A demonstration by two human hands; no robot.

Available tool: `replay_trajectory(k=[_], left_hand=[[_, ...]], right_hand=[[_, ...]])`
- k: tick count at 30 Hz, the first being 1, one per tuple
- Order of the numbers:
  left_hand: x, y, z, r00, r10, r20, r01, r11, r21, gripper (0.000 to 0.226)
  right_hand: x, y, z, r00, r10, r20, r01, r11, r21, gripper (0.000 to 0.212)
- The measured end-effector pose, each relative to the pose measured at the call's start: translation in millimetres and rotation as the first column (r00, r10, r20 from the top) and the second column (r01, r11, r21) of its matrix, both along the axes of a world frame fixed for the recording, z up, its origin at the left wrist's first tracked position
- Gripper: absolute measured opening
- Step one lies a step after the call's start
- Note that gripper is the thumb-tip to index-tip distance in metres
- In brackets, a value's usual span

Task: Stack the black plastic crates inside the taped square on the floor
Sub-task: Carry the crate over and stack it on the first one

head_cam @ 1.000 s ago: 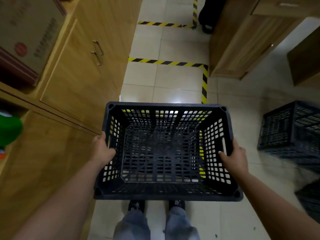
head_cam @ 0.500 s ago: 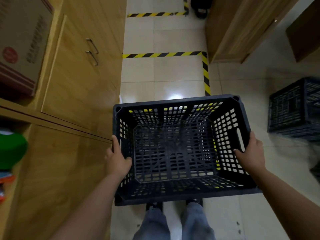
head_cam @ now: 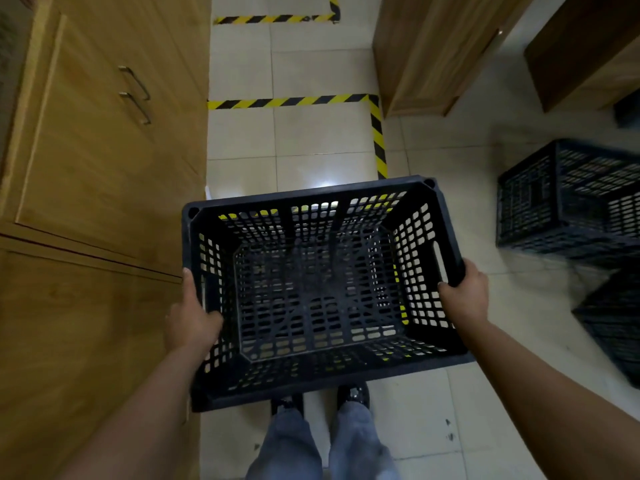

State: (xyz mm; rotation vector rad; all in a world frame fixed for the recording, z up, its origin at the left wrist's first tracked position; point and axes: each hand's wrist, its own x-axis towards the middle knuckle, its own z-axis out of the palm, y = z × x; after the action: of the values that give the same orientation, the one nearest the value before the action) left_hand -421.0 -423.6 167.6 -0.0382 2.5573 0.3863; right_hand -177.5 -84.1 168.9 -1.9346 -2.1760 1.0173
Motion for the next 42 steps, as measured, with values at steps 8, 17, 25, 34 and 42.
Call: replay_trajectory(k=[8,17,25,34,42], left_hand=[[-21,5,20,0.999,0.031,0.022,-0.032,0.999,0.013,0.098],[-55,19,8,0.999,-0.043,0.011,0.043,0.999,-0.018,0.103],[-45,21,4,0.999,-0.047,0.018,0.046,0.999,0.024,0.1],[-12,6,-6,0.998,0.046,-0.038,-0.043,0.995,0.095,0.107],[-31,7,-3,0.994,0.103,-0.042,-0.095,0.982,0.162,0.098]], right_hand=[[-8,-2,-4,0.996,-0.064,-0.06,0.066,0.998,0.025,0.041],[-39,7,-1,0.999,-0.02,-0.033,0.022,0.999,0.041,0.038],[-34,6,-5,0.996,0.062,0.058,-0.062,0.998,-0.007,0.057],[-15,-19,-7,0.975,-0.082,0.204,0.089,0.996,-0.027,0.048],[-29,-20,0,0.986,-0.073,0.149,0.069,0.997,0.035,0.049]])
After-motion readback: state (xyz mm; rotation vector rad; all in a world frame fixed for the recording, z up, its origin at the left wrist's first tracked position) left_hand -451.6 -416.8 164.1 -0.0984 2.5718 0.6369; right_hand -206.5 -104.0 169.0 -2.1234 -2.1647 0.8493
